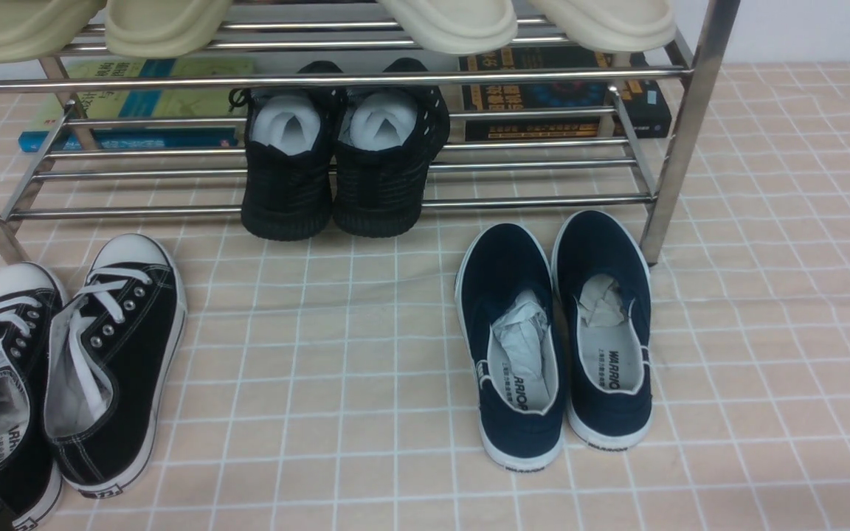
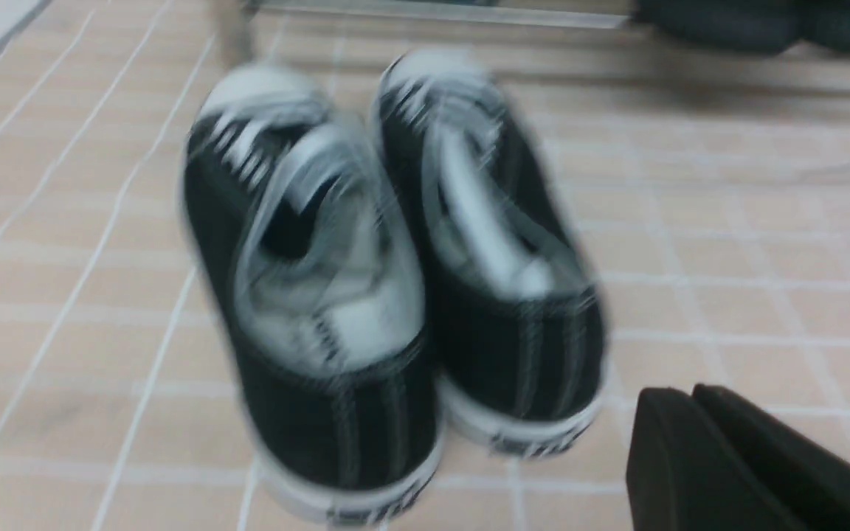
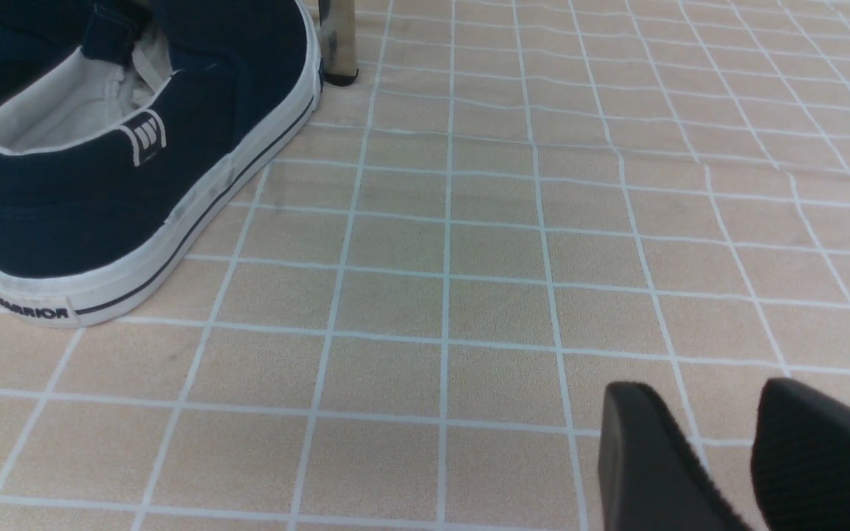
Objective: Take the shoes off the shelf from the light coffee tablecloth by hand.
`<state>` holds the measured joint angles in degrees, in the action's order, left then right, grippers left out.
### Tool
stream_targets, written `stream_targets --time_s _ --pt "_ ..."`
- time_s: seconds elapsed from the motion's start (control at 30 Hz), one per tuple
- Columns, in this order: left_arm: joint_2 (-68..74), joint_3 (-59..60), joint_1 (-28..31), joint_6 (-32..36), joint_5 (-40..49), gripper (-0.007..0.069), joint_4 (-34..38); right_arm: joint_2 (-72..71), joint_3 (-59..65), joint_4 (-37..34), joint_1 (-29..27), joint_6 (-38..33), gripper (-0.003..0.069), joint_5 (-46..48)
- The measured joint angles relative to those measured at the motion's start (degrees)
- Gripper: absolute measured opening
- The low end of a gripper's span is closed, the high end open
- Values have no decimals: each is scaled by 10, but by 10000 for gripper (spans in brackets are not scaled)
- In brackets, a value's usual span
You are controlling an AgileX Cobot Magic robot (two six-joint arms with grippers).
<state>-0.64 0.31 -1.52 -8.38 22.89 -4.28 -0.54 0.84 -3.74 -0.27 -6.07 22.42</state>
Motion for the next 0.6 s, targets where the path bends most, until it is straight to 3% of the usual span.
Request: stream_targets --time_s 0.13,0.6 --pt "0 8 0 -31 -4 44 -14 0 0 0 0 0 239 0" --pt "-1 8 0 -31 -4 54 -14 0 0 0 0 0 239 0"
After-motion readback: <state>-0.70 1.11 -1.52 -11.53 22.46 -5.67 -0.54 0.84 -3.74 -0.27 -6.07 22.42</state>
